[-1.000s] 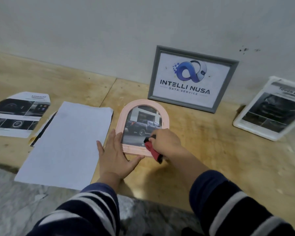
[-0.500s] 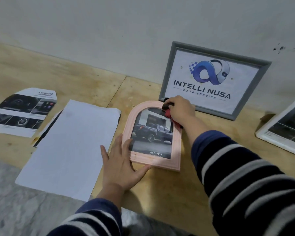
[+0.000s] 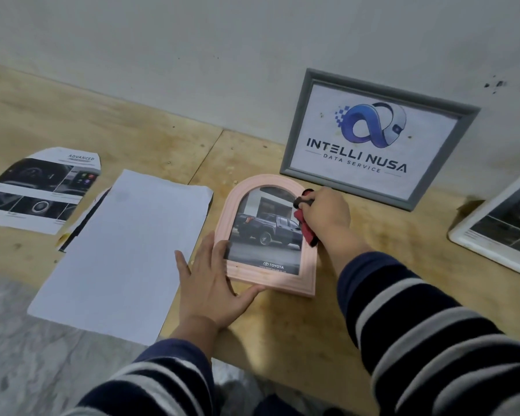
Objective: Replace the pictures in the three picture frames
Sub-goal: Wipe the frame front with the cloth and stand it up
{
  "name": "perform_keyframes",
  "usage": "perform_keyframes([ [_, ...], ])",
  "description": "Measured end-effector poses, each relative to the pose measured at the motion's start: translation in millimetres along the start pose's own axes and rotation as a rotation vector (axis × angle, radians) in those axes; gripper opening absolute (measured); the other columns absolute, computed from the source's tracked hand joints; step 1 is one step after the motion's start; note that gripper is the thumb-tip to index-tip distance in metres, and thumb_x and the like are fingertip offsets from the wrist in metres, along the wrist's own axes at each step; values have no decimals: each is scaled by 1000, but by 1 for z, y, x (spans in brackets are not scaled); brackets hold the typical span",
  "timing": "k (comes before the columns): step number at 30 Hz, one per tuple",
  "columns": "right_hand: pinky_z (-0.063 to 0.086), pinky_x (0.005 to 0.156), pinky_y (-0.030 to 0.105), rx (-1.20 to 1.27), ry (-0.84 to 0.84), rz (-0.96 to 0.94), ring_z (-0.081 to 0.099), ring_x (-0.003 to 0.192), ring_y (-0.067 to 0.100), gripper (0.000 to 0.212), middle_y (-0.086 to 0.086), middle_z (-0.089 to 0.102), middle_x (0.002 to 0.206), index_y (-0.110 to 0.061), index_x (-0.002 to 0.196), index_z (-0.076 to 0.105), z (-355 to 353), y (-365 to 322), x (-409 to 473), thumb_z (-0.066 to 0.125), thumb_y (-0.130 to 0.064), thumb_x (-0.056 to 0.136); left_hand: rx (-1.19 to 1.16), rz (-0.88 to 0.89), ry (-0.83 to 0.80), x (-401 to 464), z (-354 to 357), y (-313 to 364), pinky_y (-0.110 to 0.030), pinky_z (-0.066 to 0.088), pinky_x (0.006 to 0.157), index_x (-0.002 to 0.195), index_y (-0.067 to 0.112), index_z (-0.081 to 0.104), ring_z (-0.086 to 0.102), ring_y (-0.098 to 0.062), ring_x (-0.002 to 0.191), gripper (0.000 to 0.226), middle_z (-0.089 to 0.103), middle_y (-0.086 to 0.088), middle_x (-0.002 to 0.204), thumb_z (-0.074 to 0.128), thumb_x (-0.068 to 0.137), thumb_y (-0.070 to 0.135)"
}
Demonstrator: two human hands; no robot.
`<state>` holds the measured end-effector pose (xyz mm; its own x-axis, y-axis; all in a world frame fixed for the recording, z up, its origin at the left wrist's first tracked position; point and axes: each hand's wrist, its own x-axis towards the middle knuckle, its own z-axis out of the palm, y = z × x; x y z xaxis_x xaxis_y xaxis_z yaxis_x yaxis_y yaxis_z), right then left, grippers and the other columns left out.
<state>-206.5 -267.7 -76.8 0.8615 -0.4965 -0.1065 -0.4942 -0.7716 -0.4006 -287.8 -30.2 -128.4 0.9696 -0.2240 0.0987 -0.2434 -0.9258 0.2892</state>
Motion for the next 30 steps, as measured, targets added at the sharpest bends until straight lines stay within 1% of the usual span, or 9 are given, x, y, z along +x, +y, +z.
perform_keyframes([
  [3,41,67,28,-25,30,20,59,89,17,25,-6,63,100,-23,111,68,6,10,-16,58,-35,91,16,2,6,0,0,0,-61,0,115,133,27,27,28,-17,143,93,33,-3,151,34,65,90],
  [6,39,65,28,-82,39,-3,56,89,16,27,-7,54,97,-25,115,65,8,14,-38,54,-38,93,20,0,5,-1,-1,1,-60,-2,115,136,26,28,26,-16,143,96,31,-2,151,33,64,90],
  [9,42,66,28,-148,38,-64,59,95,19,28,-4,58,107,-26,118,65,8,16,-59,51,-37,96,20,-1,13,-2,-1,1,-60,-1,115,135,25,27,24,-16,144,97,30,-2,152,35,63,90],
  [14,43,63,27,-165,23,-85,55,84,14,29,-6,59,105,-26,118,64,7,21,-92,47,-38,97,49,-7,8,-3,-1,2,-59,-3,116,139,22,24,18,-13,146,102,27,-3,154,32,64,91],
  [19,52,74,30,-159,-42,-93,58,96,16,30,-7,58,115,-30,123,63,5,24,-119,46,-33,99,44,-11,2,-2,1,1,-60,-1,115,140,19,26,10,-13,148,101,28,-4,154,34,66,88],
  [22,46,75,25,-117,-98,-95,56,102,16,30,-8,56,123,-31,123,64,2,26,-132,45,-31,100,50,3,4,-2,0,1,-60,-1,115,141,18,28,9,-14,148,101,28,-5,154,34,67,87],
  [25,41,76,25,-58,-135,-105,56,103,15,29,-7,59,121,-29,120,67,-1,30,-144,48,-29,98,20,2,6,-4,0,1,-59,-1,114,139,17,30,16,-15,146,99,28,-5,153,38,68,86],
  [27,41,78,25,35,-185,-106,57,103,17,26,-5,62,118,-27,115,69,-9,36,-148,52,-26,96,7,7,-2,-4,0,1,-59,-2,115,139,18,30,14,-15,146,100,28,-5,152,37,67,87],
  [30,43,82,26,252,-269,-6,57,100,17,21,-1,67,112,-22,107,71,-20,41,-150,54,-21,95,15,18,-40,-1,0,-1,-58,-5,114,143,18,28,9,-15,147,103,26,-5,153,34,68,88],
])
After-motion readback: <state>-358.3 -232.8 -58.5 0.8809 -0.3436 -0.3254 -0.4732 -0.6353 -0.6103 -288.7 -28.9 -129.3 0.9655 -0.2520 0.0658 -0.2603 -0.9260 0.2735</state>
